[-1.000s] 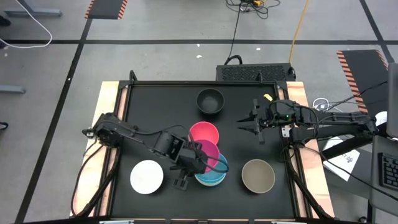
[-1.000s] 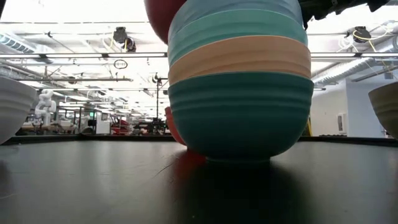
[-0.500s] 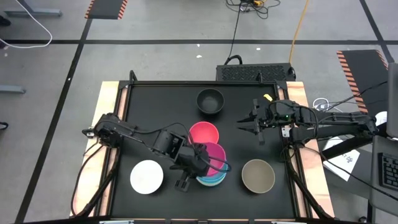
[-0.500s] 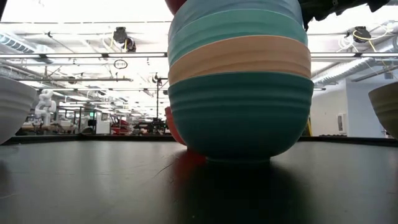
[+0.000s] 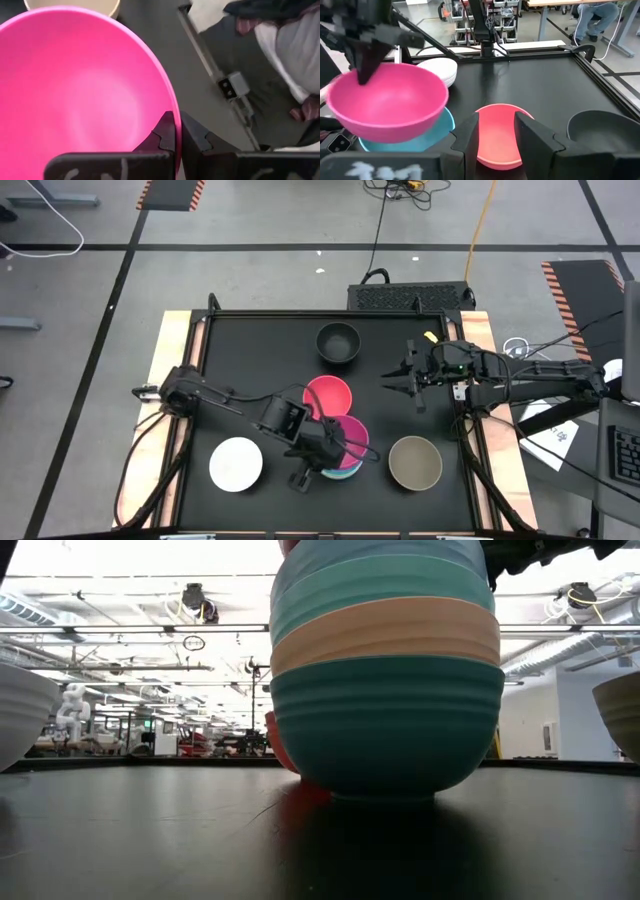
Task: Nest bowls inside each other
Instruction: Stack the pink bowl on top of the other blue bowl
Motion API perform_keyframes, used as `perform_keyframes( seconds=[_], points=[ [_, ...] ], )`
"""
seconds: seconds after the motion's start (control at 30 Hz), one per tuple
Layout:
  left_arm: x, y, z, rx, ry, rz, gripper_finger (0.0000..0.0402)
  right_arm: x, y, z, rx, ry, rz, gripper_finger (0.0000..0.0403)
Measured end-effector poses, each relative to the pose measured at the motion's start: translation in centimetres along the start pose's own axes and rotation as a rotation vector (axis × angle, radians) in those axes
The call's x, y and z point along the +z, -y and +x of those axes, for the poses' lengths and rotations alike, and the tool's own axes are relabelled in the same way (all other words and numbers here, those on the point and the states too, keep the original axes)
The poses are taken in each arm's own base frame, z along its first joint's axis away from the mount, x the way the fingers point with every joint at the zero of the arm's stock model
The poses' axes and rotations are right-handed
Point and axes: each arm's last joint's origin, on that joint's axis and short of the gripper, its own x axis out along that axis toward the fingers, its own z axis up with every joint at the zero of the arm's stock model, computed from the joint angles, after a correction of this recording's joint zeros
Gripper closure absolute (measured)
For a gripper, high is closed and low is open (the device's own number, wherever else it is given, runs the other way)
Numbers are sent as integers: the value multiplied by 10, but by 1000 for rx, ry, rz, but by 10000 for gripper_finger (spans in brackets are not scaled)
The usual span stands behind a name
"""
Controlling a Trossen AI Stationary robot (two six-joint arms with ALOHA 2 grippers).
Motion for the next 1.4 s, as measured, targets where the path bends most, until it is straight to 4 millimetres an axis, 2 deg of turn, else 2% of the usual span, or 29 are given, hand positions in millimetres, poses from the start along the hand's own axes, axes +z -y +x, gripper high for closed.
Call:
perform_keyframes(
  seconds=[0.2,0.33,0.6,1.13,1.4],
  points=[
    [-3,-7,25,-18,-53,4,396,-1,0,0,-1,-15,9,287],
    [-4,-4,31,-15,-68,11,396,-2,0,1,-1,-25,10,287],
    [-6,11,45,98,-112,72,396,-3,0,1,-1,-26,16,287],
    [-10,14,69,151,-156,90,396,-2,0,1,-1,-21,28,287],
    [-10,13,69,189,-157,65,330,-2,0,1,0,-22,36,287]
  ],
)
